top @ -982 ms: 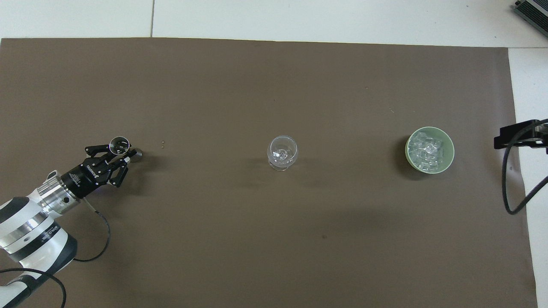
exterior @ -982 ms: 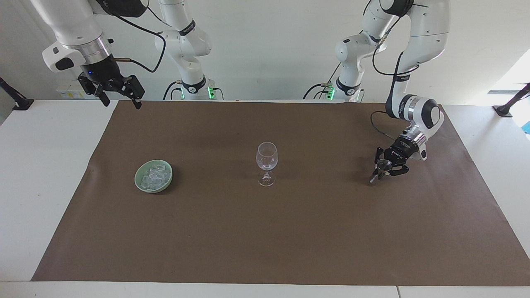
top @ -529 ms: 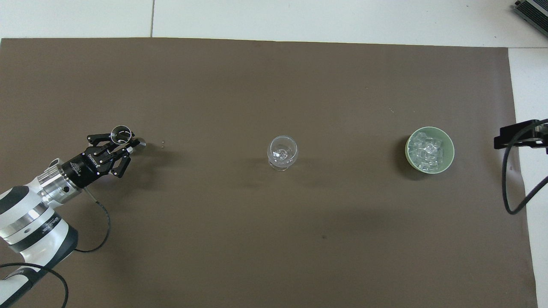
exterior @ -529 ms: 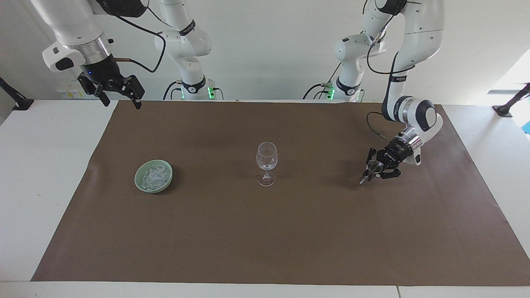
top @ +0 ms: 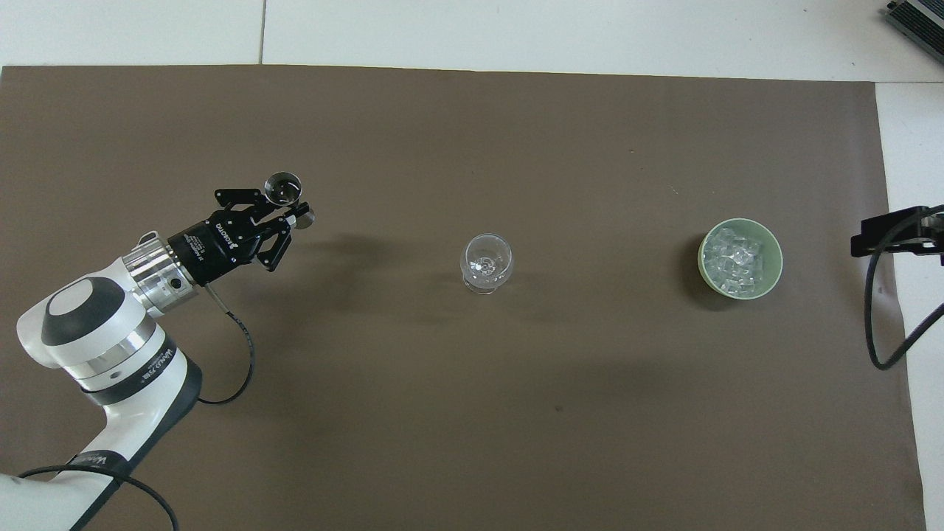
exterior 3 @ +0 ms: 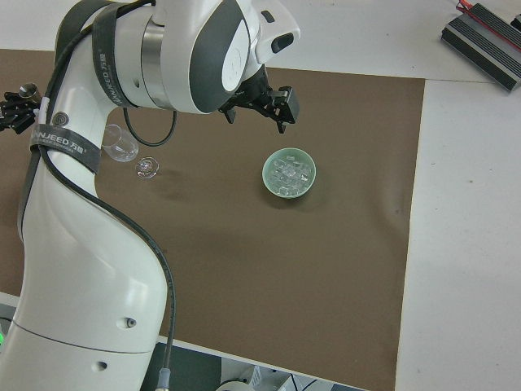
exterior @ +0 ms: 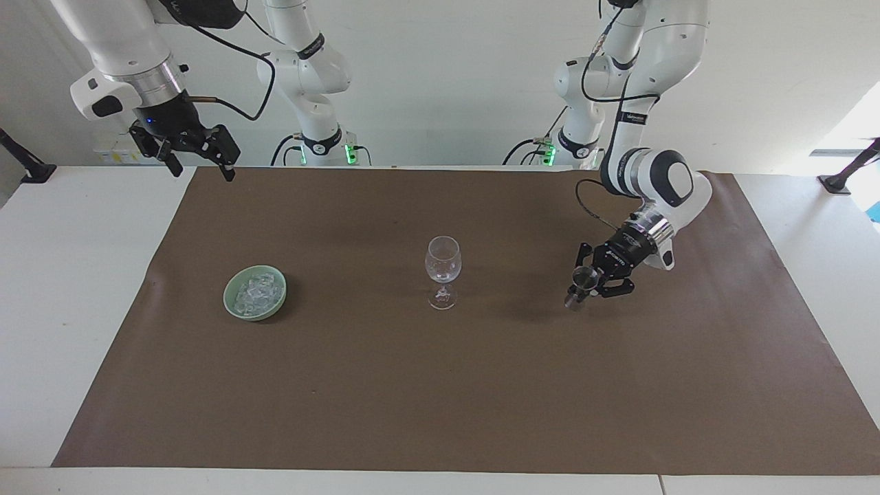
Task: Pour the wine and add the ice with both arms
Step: 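Lift the metal cup with the left gripper over the wine glass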
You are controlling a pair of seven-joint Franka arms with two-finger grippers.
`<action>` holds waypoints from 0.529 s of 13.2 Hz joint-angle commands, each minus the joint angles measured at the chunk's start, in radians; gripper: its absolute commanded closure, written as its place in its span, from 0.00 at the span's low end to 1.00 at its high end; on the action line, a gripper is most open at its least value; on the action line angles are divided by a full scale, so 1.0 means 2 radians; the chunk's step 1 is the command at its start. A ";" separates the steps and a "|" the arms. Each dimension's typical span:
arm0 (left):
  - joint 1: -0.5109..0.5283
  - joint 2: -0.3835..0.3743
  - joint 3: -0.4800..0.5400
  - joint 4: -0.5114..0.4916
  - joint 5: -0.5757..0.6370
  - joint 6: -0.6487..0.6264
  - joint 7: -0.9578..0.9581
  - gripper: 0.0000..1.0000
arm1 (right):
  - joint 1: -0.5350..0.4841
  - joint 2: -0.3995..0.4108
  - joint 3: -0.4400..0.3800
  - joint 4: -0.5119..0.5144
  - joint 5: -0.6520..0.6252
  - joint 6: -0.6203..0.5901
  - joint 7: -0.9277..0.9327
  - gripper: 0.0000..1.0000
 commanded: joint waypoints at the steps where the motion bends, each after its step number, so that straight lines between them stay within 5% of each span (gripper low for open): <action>1: -0.008 -0.012 -0.033 0.012 -0.027 0.035 -0.008 1.00 | -0.004 -0.009 0.003 -0.006 0.003 -0.006 -0.010 0.00; 7: -0.019 -0.017 -0.113 0.052 -0.029 0.130 -0.005 1.00 | -0.004 -0.009 0.003 -0.006 0.003 -0.006 -0.010 0.00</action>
